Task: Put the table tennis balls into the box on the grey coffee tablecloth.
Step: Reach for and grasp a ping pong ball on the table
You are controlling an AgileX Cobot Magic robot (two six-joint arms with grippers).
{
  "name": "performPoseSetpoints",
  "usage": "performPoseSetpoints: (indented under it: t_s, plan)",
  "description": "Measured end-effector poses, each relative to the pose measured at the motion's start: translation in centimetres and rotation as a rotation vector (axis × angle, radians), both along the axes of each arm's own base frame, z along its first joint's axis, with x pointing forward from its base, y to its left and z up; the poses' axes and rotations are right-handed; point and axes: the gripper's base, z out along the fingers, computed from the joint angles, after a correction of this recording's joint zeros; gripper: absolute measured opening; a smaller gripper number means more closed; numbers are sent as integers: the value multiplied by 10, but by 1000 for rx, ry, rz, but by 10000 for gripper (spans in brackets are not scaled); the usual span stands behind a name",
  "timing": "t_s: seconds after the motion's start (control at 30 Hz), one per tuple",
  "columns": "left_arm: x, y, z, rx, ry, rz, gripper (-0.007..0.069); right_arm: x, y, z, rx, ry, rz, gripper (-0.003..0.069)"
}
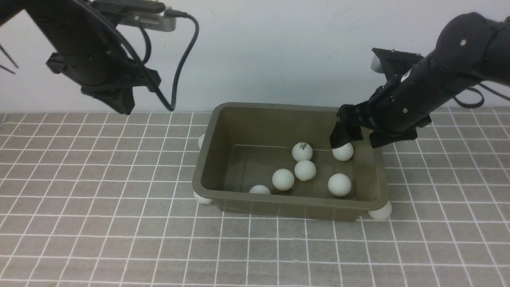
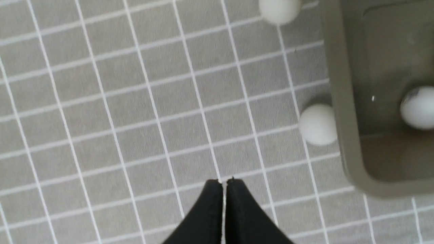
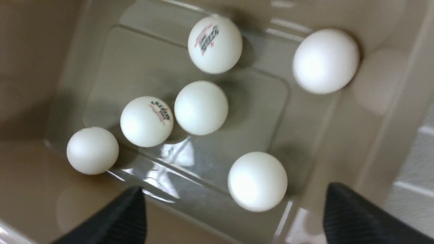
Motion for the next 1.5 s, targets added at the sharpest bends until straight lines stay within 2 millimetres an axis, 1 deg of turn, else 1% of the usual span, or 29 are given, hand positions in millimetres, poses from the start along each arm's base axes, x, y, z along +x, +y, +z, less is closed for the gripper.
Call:
performPoseSetpoints:
  t_s: [0.07, 0.1, 0.13, 0.17, 0.2, 0.23, 0.3, 0.37, 0.4, 0.43, 0.5, 0.57, 0.63, 0.67, 0.7, 0.8, 0.9, 1.0, 1.07, 1.13, 1.2, 1.23, 1.27, 1.3, 1.33, 1.4, 1.43, 1.47, 1.5]
  plan:
    - [-6, 0, -6, -5, 29, -9, -5, -1, -3, 8, -50, 19, 19, 680]
    - [-10, 0, -14, -9, 58, -19, -5, -2, -10, 13, -139, 45, 21, 664]
    - [-11, 0, -16, -11, 67, -22, -5, -3, -11, 13, -152, 59, 22, 654]
    - [-14, -1, -26, -19, 104, -29, -5, -6, -19, 15, -237, 78, 10, 603]
    - [-15, -1, -30, -20, 120, -29, -5, -8, -25, 16, -289, 82, -3, 563]
    - [-16, -1, -36, -18, 139, -30, -5, -8, -32, 19, -320, 88, -42, 491]
    - [-17, 0, -39, -17, 149, -29, -5, -9, -36, 23, -308, 91, -86, 342]
    - [-17, 0, -39, -21, 148, -27, -5, -11, -30, 24, -232, 105, -78, 186]
    - [-17, 0, -39, -24, 147, -27, -5, -11, -26, 24, -200, 104, -62, 130]
    - [-17, 0, -39, -26, 147, -27, -5, -10, -20, 22, -153, 106, -42, 83]
    - [-17, -1, -39, -31, 148, -28, -5, -5, -6, 16, -59, 100, 1, 23]
    - [-17, -1, -39, -33, 147, -29, -5, -3, 2, 9, -24, 112, 19, 10]
    - [-17, -1, -39, -34, 145, -34, -4, 5, 12, -15, -6, 156, 47, -8]
    - [-17, -1, -39, -34, 145, -34, -4, 7, 12, -19, -9, 167, 46, -9]
    - [-17, -1, -39, -34, 145, -37, -4, 12, 11, -40, -46, 210, 40, -11]
    - [-17, -1, -38, -35, 144, -39, -4, 17, 4, -61, -125, 255, 16, -12]
    - [-17, -1, -38, -38, 144, -38, -4, 19, -3, -63, -189, 254, -12, -12]
    - [-17, -3, -38, -55, 147, -37, -4, 20, -14, -61, -251, 240, -47, -12]
    - [-17, -3, -38, -60, 147, -36, -4, 20, -17, -55, -248, 230, -46, -12]
    - [-17, -3, -38, -62, 146, -37, -4, 15, -14, -43, -212, 215, -21, -13]
    - [-17, -3, -38, -61, 145, -44, -4, 9, -14, -24, -184, 184, -7, -13]
    - [-17, -3, -38, -60, 144, -51, -4, 6, -17, -14, -180, 167, -13, -13]
    - [-17, -3, -38, -56, 142, -59, -4, -1, -27, 6, -182, 134, -38, -13]
    - [-17, -3, -38, -55, 141, -63, -4, -2, -31, 9, -182, 133, -51, -13]
    - [-17, -3, -38, -53, 139, -66, -4, -7, -51, 27, -200, 100, -117, -13]
    - [-17, -3, -38, -50, 139, -69, -4, -10, -84, 43, -237, 66, -226, -13]
    - [-17, -3, -38, -52, 138, -69, -4, -11, -106, 46, -247, 65, -294, -10]
    - [-17, -3, -38, -53, 138, -69, -4, -12, -122, 43, -252, 78, -340, -5]
    - [-17, -3, -38, -53, 138, -69, -4, -12, -122, 42, -253, 81, -340, -3]
